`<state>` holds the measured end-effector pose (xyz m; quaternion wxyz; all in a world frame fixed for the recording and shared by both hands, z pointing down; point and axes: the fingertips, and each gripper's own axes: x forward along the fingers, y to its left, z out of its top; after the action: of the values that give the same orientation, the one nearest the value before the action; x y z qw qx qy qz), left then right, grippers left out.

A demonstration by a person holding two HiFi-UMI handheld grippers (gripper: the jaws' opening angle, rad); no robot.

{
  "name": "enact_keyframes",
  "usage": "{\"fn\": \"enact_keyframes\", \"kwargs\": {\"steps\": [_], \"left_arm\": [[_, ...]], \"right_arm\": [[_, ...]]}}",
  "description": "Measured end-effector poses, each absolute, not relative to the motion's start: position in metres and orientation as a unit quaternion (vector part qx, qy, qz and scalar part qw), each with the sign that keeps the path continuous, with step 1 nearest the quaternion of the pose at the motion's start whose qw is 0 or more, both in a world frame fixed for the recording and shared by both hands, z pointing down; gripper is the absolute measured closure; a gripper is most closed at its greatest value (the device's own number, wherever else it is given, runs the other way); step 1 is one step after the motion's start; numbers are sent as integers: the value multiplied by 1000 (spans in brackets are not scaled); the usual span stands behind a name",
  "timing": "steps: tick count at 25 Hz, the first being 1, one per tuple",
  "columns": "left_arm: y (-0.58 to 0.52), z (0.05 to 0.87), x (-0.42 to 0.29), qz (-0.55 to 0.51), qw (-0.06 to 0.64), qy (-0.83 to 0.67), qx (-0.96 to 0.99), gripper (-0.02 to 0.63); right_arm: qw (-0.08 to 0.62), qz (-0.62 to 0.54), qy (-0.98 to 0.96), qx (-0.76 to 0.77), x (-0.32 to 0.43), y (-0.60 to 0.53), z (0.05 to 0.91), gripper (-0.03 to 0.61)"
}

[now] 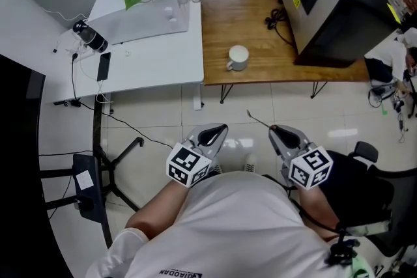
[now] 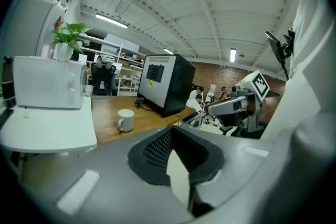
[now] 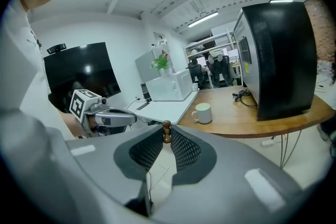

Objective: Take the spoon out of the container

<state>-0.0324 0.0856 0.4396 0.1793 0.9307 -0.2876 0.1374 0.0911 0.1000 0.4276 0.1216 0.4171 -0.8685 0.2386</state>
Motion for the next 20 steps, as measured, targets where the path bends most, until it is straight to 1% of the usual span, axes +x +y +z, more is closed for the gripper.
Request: {"fn": "enact_keyframes", "kwargs": {"steps": [20], "left_arm": [[95, 445, -33, 133, 186, -304, 925, 609]], "right_arm": [[135, 237, -876, 399, 85, 106, 433, 528]]}}
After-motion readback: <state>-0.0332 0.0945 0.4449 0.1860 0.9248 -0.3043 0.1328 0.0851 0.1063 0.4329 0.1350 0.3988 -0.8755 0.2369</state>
